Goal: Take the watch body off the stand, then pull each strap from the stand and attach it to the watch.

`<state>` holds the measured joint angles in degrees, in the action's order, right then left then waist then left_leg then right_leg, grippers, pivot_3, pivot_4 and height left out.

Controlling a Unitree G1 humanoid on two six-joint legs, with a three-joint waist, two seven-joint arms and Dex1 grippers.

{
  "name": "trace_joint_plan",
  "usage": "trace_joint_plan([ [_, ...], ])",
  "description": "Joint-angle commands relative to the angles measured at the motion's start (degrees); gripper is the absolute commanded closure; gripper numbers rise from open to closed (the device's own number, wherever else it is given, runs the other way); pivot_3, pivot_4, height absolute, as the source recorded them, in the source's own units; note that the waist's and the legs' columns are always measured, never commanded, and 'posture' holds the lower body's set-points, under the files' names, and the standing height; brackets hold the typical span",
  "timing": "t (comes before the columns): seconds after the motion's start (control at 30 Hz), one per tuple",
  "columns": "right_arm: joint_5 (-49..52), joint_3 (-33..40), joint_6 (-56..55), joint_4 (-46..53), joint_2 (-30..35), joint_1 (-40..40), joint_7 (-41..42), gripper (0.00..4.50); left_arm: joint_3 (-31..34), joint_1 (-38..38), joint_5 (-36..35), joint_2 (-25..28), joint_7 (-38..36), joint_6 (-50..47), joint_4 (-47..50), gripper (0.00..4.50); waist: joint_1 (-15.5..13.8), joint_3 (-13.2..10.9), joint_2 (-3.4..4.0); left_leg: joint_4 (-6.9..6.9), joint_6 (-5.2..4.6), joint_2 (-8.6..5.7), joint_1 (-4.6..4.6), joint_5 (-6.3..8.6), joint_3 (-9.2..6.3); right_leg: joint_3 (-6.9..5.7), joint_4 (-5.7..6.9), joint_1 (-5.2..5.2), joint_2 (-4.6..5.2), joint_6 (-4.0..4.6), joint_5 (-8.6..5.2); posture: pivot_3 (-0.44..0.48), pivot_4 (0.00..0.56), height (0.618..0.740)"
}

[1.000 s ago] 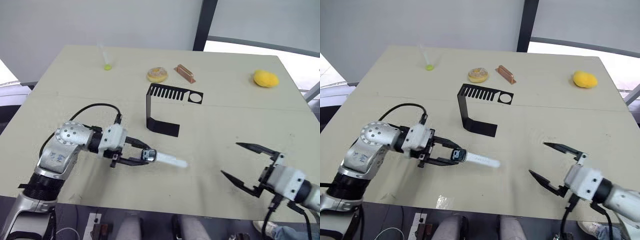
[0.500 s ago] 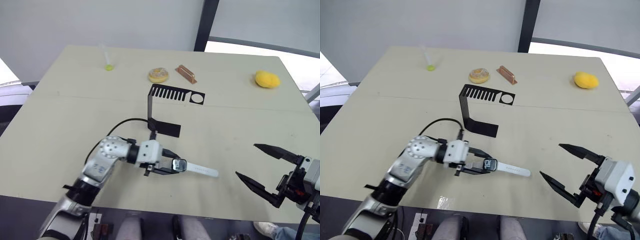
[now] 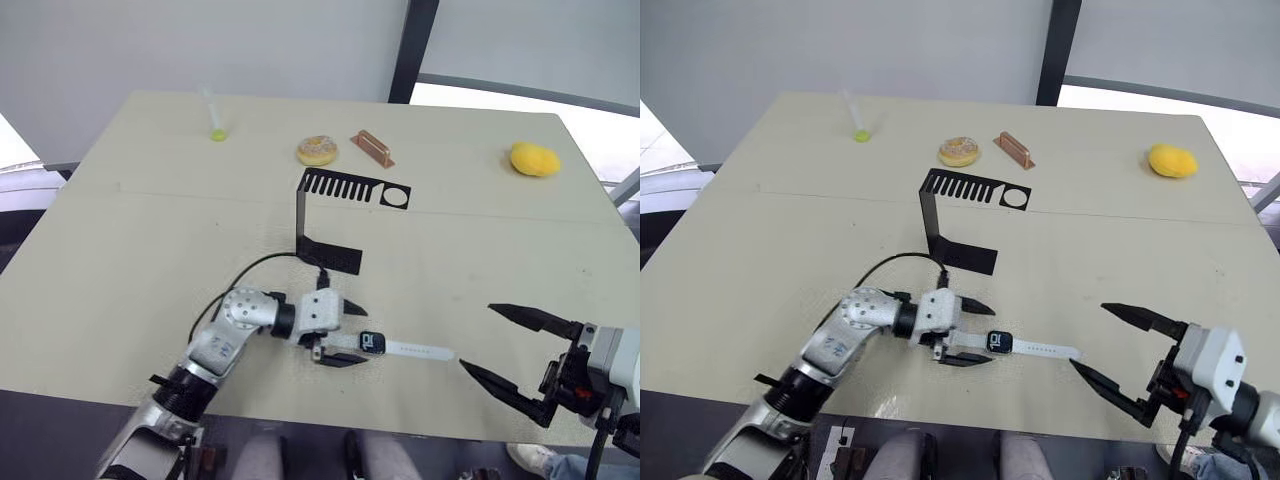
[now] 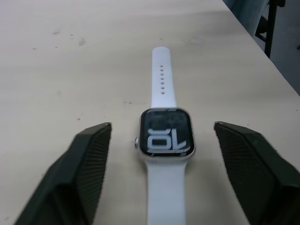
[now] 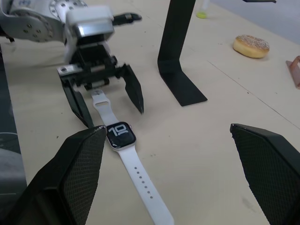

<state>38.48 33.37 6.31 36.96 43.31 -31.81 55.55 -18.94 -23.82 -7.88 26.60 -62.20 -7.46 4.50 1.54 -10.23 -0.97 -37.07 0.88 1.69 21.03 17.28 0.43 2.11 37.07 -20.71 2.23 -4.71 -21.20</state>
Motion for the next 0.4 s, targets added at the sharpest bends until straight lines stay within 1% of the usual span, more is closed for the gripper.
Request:
trace_joint_plan([
  [0.03, 1.0, 4.8, -0.7, -2.4, 1.8, 0.1, 4.5, 0.00, 11.8, 3.9, -8.6, 6.5, -2.2, -1.5, 6.0, 0.04, 0.2, 0.0, 0.05, 0.02, 0.00, 0.02, -0.01, 0.00, 0.03, 0.00, 0.00, 0.00, -0.01, 0.01, -0.01, 0.000, 0.150, 0.740],
  [0.07, 0.7, 5.6, -1.1, -3.6, 2.2, 0.1, 5.7, 0.00, 15.1, 5.6, -9.8, 8.6, -2.1, -1.0, 6.6, 0.04, 0.2, 0.0, 0.06, 0.05, 0.00, 0.05, -0.02, 0.00, 0.03, 0.00, 0.00, 0.00, -0.01, 0.03, -0.02, 0.000, 0.150, 0.740],
  [0.13, -0.3, 8.7, -2.4, -8.2, 3.4, 0.8, 8.3, 0.00, 26.5, 11.3, -9.4, 15.7, -2.1, 3.9, 3.6, 0.04, 0.3, 0.0, 0.08, 0.07, 0.00, 0.05, -0.09, 0.00, -0.01, -0.05, -0.01, 0.03, 0.02, 0.07, -0.04, 0.000, 0.150, 0.740],
  [0.2, -1.6, 10.9, -3.8, -12.6, 4.5, 1.4, 10.8, 0.00, 33.5, 15.4, -9.0, 21.4, -3.1, 6.7, -0.2, 0.04, 0.4, -0.1, 0.02, 0.10, 0.01, 0.05, -0.14, 0.01, 0.01, -0.05, -0.04, 0.03, 0.07, 0.11, -0.06, 0.000, 0.150, 0.740],
  [0.3, -4.2, 11.7, -6.5, -18.0, 5.2, 1.8, 13.9, 0.00, 38.2, 18.6, -8.7, 24.8, -2.3, 10.3, -4.1, 0.04, -0.3, -0.1, 0.01, 0.19, -0.06, 0.00, -0.19, 0.07, 0.00, -0.12, -0.18, 0.10, 0.22, 0.15, -0.08, 0.000, 0.150, 0.740],
  [0.4, -5.1, 11.6, -7.9, -21.8, 5.6, 3.4, 15.4, 0.00, 41.2, 21.7, -9.6, 24.9, -1.6, 11.1, -4.4, 0.04, -0.7, -0.1, 0.06, 0.20, -0.13, -0.07, -0.14, 0.12, 0.00, -0.20, -0.34, 0.15, 0.48, 0.14, -0.07, 0.000, 0.150, 0.740],
])
